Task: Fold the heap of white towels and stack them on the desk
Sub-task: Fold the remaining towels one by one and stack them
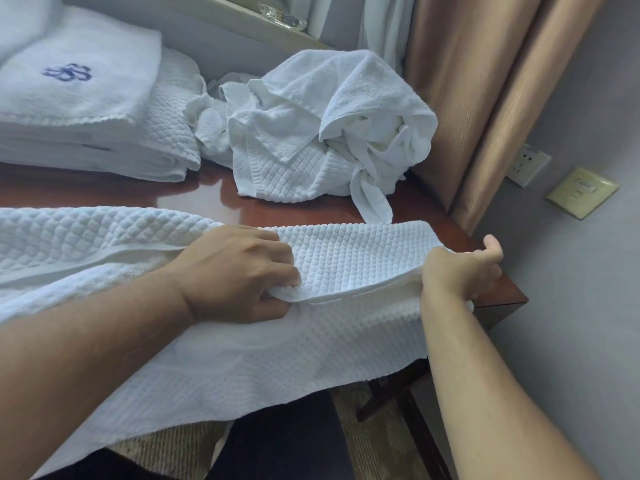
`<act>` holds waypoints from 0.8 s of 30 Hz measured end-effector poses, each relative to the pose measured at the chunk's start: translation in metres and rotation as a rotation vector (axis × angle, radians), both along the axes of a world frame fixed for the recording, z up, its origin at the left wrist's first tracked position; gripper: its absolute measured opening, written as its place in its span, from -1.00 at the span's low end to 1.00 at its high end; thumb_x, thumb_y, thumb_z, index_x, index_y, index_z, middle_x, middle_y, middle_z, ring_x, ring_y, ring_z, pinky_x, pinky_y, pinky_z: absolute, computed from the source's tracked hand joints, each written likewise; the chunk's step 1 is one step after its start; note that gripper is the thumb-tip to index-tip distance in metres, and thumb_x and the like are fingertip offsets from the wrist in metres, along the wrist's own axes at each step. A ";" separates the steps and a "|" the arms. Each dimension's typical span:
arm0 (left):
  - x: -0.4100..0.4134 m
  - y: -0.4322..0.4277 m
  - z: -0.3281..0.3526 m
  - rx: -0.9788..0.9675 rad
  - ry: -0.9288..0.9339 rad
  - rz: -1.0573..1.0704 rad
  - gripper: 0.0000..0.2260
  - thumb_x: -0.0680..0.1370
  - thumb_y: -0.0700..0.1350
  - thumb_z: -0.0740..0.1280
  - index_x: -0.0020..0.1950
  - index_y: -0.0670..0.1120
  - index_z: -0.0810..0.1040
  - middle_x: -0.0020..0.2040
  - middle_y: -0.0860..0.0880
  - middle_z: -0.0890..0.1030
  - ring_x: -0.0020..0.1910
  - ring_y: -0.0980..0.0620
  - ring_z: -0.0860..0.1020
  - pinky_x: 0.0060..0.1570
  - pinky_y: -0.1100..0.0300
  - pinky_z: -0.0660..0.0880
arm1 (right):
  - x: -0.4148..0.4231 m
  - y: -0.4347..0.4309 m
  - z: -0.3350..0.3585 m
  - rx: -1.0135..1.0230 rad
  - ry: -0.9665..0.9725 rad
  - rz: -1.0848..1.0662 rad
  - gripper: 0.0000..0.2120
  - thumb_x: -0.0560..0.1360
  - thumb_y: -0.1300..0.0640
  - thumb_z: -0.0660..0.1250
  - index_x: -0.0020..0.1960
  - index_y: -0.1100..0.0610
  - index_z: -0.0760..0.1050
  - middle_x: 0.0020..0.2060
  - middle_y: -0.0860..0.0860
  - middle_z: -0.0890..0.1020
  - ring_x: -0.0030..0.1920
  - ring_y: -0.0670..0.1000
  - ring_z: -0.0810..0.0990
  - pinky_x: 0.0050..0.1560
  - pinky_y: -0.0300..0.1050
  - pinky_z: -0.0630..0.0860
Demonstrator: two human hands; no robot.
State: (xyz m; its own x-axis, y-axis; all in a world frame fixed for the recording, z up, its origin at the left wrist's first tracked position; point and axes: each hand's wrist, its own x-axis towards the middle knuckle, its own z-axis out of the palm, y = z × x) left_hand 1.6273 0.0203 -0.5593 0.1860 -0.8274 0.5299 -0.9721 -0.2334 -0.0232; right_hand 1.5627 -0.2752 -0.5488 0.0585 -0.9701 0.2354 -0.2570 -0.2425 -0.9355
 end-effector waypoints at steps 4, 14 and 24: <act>0.002 -0.001 -0.001 -0.014 -0.035 -0.010 -0.91 0.42 -0.04 0.40 -0.13 0.01 0.67 -0.23 0.06 0.62 -0.29 -0.06 0.55 -0.32 0.16 0.44 | -0.006 -0.001 0.005 -0.157 -0.066 -0.076 -0.40 0.41 0.33 0.32 0.42 0.06 0.39 0.35 0.04 0.43 0.39 0.08 0.40 0.43 0.16 0.28; -0.001 -0.002 -0.002 0.011 -0.107 -0.004 -0.84 0.46 -0.01 0.31 -0.23 -0.04 0.61 -0.27 0.03 0.58 -0.36 -0.06 0.52 -0.36 0.11 0.45 | 0.014 0.047 0.001 -0.318 1.074 0.873 -0.48 0.63 -0.25 0.02 0.50 -0.08 0.33 0.55 0.03 0.28 0.58 0.18 0.15 0.50 0.15 0.16; 0.007 0.080 0.013 0.133 -0.013 0.454 -0.29 0.44 0.44 0.19 0.50 0.10 0.36 0.36 0.06 0.49 0.32 -0.03 0.47 0.44 -0.04 0.18 | 0.017 0.070 -0.009 -0.436 0.849 0.778 -0.47 0.63 -0.21 0.14 0.50 0.03 0.38 0.50 0.03 0.39 0.49 0.11 0.33 0.48 0.12 0.28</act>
